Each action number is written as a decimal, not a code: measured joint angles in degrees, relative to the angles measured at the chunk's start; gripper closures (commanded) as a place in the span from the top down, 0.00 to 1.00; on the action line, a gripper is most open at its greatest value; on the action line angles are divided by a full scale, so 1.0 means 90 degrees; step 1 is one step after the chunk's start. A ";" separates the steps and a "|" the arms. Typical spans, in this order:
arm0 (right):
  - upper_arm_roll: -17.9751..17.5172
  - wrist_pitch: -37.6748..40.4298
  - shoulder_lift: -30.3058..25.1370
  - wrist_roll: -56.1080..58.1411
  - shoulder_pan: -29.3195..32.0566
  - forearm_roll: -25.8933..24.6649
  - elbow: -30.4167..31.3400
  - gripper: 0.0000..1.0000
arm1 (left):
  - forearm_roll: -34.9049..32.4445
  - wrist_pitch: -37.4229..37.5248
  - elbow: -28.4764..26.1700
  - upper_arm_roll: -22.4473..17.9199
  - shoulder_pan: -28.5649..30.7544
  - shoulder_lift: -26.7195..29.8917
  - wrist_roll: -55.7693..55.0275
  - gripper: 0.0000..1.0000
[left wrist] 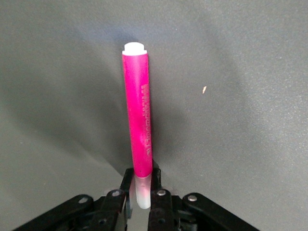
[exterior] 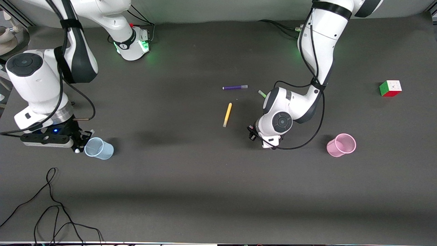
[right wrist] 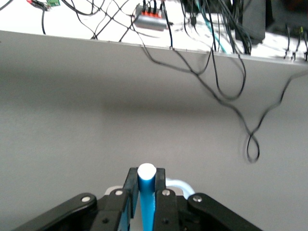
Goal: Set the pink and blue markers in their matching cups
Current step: 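Carry the blue marker to the blue cup while the left gripper lifts the pink marker, then drop the blue marker in the blue cup while the left gripper drops pink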
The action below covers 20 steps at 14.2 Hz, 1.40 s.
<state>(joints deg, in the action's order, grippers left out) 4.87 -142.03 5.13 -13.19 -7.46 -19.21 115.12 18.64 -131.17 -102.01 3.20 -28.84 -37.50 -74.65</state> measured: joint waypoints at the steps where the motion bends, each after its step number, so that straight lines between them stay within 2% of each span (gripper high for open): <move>1: 0.0147 -0.0342 0.0093 0.0222 0.0002 -0.0001 0.0049 0.00 | 0.0002 0.0000 0.0002 -0.0004 0.0001 0.0022 0.0000 0.00; 4: 0.0404 -0.1226 0.0467 0.0453 0.0003 -0.0004 0.0109 0.00 | 0.0005 0.0369 0.0106 -0.0062 0.0065 0.0229 0.0007 0.00; 6: 0.0508 -0.1855 0.0806 0.0454 0.0001 -0.0008 0.0145 0.00 | 0.0004 0.1589 0.0589 -0.0138 0.0429 0.0476 0.0207 0.00; 10: 0.0628 -0.2695 0.1191 0.0455 0.0000 -0.0011 0.0533 0.00 | 0.0076 0.4575 0.2213 -0.0185 0.2052 0.0801 0.1429 0.00; 12: 0.0686 -0.3053 0.1188 0.0455 -0.0002 -0.0011 0.0857 0.00 | 0.0587 0.5433 0.2670 -0.0191 0.2944 0.0830 0.2116 0.00; 15: 0.0804 -0.3303 0.1151 0.0455 -0.0002 -0.0016 0.1159 0.00 | 0.1570 0.6028 0.2743 -0.0187 0.4258 0.0748 0.3230 0.00; 16: 0.0821 -0.3318 0.1123 0.0455 -0.0002 -0.0016 0.1212 0.27 | 0.1814 0.6120 0.2736 -0.0184 0.4583 0.0660 0.3564 0.00; 17: 0.0826 -0.3319 0.1096 0.0455 -0.0002 -0.0016 0.1264 0.93 | 0.2048 0.6157 0.2724 -0.0180 0.4823 0.0535 0.3822 0.00; 18: 0.0827 -0.3319 0.1082 0.0455 -0.0002 -0.0016 0.1301 1.00 | 0.2281 0.6186 0.2710 -0.0173 0.4993 0.0384 0.4014 0.00; 20: 0.0828 -0.3316 0.1082 0.0455 -0.0002 -0.0016 0.1329 1.00 | 0.2682 0.6295 0.2656 -0.0156 0.5203 0.0109 0.4321 0.00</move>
<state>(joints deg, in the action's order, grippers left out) 12.32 -171.87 14.87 -9.10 -7.48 -19.36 127.08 42.78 -74.51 -78.11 1.79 17.99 -36.52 -35.76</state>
